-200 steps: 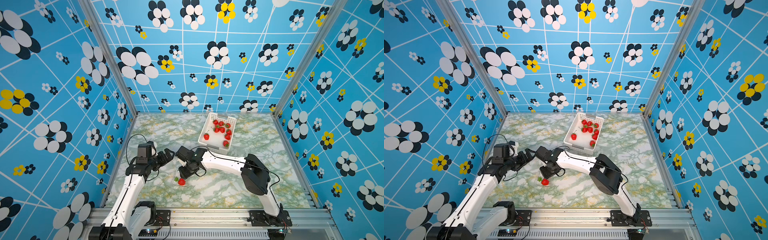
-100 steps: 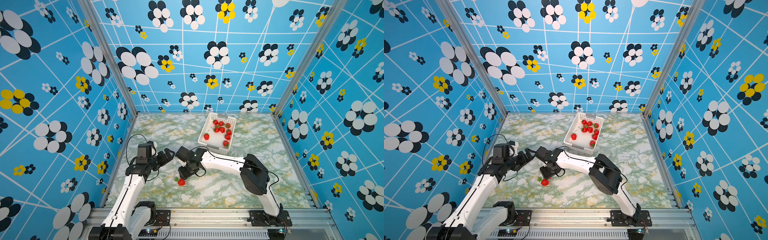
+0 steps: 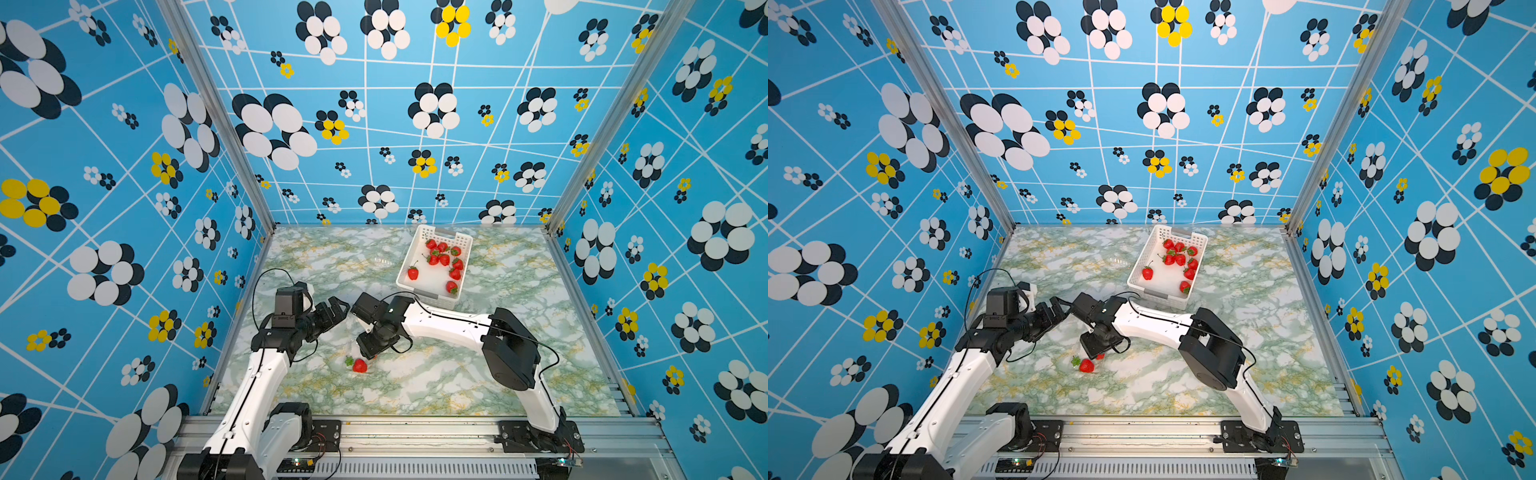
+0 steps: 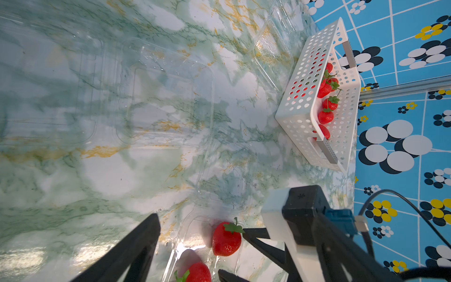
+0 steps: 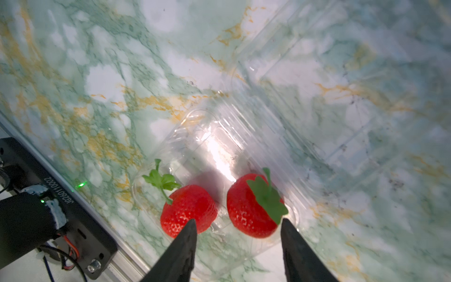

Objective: Pack strawberries into containers
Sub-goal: Place the strawberry in the packing box, then pick up the strawberry from the basket.

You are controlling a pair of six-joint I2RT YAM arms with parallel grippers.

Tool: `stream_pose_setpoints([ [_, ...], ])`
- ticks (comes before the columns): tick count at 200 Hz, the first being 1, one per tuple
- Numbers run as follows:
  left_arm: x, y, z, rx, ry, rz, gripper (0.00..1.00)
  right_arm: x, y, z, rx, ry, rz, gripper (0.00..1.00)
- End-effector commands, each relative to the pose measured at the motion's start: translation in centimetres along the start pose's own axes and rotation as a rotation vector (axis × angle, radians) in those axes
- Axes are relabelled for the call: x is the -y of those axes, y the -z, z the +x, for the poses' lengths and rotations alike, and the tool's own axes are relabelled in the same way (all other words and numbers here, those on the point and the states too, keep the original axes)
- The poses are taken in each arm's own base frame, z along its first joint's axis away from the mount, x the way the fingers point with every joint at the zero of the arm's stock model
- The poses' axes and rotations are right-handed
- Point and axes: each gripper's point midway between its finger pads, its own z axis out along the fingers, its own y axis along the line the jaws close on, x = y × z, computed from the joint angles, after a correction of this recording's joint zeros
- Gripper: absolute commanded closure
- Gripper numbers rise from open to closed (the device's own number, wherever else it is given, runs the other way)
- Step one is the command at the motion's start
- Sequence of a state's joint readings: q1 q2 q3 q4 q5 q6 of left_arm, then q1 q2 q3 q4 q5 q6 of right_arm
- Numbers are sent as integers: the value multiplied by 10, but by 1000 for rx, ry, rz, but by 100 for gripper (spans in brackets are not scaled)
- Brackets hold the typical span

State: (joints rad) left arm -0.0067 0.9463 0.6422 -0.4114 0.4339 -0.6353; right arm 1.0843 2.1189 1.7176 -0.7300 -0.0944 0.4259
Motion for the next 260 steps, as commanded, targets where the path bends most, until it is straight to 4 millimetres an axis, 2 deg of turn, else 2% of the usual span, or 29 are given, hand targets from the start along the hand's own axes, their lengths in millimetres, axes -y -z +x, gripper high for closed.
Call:
stream_pose_setpoints([
  [1,10,2,-7,15,-26,35,2,13,62,-23,123,12,48,43],
  [27,33,-5,-13,5,-84,67,2,53,99,-39,205,-64,51,43],
  [39,47,-14,-14,-3,-115,90,2,81,112,-47,240,-106,86,43],
  [62,80,-39,-13,-44,-163,130,2,138,124,-64,282,-157,164,43],
  [85,109,-71,-12,-98,-205,150,2,190,118,-84,286,-224,193,43],
  [113,132,-101,-12,-152,-230,169,3,235,103,-103,253,-301,215,44],
  [127,138,-112,-14,-166,-233,178,3,246,97,-113,251,-337,183,45],
  [131,140,-115,-14,-173,-236,182,3,252,83,-112,226,-351,179,45],
  [139,142,-120,-15,-184,-234,185,3,257,75,-116,216,-370,172,46],
  [168,142,-132,-16,-204,-243,180,3,265,54,-127,202,-407,157,47],
  [198,140,-138,-14,-222,-242,181,3,270,39,-136,205,-439,142,48],
  [260,138,-135,-14,-219,-248,173,3,282,22,-130,166,-469,180,48],
])
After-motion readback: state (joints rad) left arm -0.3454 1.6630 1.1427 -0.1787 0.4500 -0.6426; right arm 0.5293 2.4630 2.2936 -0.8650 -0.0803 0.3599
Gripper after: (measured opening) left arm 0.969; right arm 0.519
